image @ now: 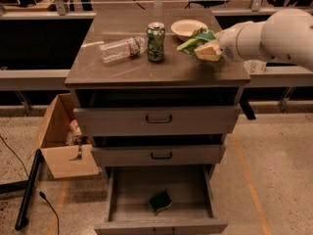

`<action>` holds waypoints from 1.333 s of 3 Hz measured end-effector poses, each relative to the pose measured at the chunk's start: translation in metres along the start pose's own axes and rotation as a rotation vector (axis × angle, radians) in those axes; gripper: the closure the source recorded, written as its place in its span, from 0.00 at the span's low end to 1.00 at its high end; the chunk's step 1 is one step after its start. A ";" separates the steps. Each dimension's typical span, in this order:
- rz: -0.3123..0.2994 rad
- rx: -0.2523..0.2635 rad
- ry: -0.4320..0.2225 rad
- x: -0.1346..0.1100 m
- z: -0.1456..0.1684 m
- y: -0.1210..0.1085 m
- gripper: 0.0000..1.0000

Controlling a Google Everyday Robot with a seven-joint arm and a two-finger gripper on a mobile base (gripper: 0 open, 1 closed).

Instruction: Pick green rice chip bag from paper bowl and place on counter

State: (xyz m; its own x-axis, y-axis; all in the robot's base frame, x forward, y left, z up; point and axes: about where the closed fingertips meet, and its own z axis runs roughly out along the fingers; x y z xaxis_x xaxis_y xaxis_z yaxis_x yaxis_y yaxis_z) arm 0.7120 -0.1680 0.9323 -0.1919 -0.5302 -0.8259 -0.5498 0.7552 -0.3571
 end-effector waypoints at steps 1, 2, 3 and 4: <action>-0.027 -0.018 -0.044 -0.002 0.031 0.008 0.87; -0.059 -0.011 -0.054 0.000 0.055 0.008 0.63; -0.070 0.000 -0.044 0.006 0.062 0.007 0.39; -0.041 0.018 -0.035 0.006 0.058 -0.002 0.15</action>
Offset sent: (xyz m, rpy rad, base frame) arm 0.0621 0.0312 -0.0414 -0.0459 -0.0853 0.0575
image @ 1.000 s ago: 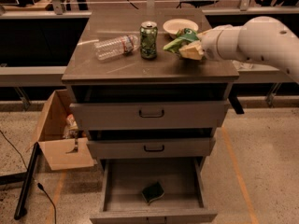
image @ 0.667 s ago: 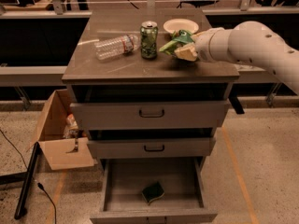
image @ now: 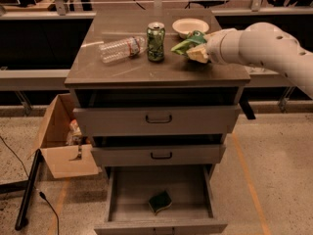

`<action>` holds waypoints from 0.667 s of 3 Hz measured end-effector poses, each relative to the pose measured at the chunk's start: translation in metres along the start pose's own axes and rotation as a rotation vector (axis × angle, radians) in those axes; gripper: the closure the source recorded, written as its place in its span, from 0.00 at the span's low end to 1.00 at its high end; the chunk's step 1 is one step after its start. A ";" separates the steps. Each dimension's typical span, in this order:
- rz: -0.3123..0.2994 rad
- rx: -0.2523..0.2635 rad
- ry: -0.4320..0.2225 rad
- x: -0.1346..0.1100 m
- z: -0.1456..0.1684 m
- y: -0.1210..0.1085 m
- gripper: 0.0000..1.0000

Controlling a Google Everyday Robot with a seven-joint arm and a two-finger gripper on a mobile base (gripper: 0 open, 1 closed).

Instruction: Pick green rice chip bag from paper bowl and place on counter

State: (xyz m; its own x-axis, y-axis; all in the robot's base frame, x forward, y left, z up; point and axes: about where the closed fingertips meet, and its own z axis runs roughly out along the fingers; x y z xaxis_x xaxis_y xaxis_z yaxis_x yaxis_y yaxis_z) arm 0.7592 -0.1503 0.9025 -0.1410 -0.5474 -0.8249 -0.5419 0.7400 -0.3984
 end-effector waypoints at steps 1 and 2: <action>0.081 0.023 0.023 0.002 -0.019 -0.018 0.00; 0.184 0.077 0.080 0.018 -0.057 -0.042 0.00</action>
Offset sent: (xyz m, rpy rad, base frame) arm -0.0582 -0.1216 0.0374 0.1669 0.1632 -0.3249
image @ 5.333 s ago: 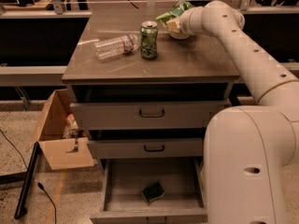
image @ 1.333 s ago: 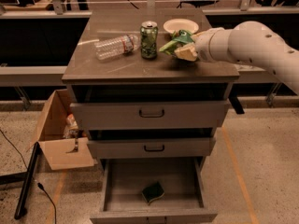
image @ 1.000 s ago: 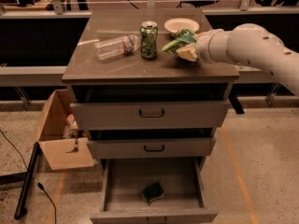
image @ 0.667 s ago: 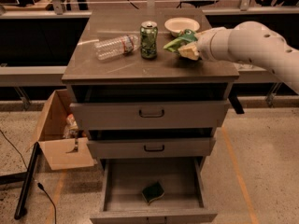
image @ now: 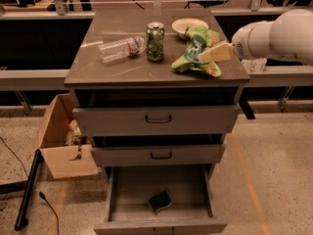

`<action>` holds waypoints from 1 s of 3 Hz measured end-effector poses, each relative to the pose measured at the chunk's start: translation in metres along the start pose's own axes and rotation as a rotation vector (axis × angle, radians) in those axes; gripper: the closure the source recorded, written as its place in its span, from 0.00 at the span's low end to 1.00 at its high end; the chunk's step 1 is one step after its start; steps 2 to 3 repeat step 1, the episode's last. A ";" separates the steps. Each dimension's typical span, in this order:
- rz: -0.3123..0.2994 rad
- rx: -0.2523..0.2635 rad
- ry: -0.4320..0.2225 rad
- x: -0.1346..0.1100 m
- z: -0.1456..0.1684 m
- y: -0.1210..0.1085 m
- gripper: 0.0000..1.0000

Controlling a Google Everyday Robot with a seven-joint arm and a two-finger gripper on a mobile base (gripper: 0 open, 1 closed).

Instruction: Pick green rice chip bag from paper bowl and place on counter

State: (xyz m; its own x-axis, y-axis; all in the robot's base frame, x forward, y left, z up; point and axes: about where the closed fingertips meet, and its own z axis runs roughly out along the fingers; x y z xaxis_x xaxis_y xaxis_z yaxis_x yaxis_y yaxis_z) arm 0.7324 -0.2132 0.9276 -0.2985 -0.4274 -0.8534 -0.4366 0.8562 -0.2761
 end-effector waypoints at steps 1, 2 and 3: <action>0.024 0.113 0.026 -0.001 -0.037 -0.023 0.00; 0.024 0.113 0.026 -0.001 -0.037 -0.023 0.00; 0.024 0.113 0.026 -0.001 -0.037 -0.023 0.00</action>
Offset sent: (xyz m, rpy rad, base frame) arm 0.0000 0.0000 0.0000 0.0000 0.0000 0.0000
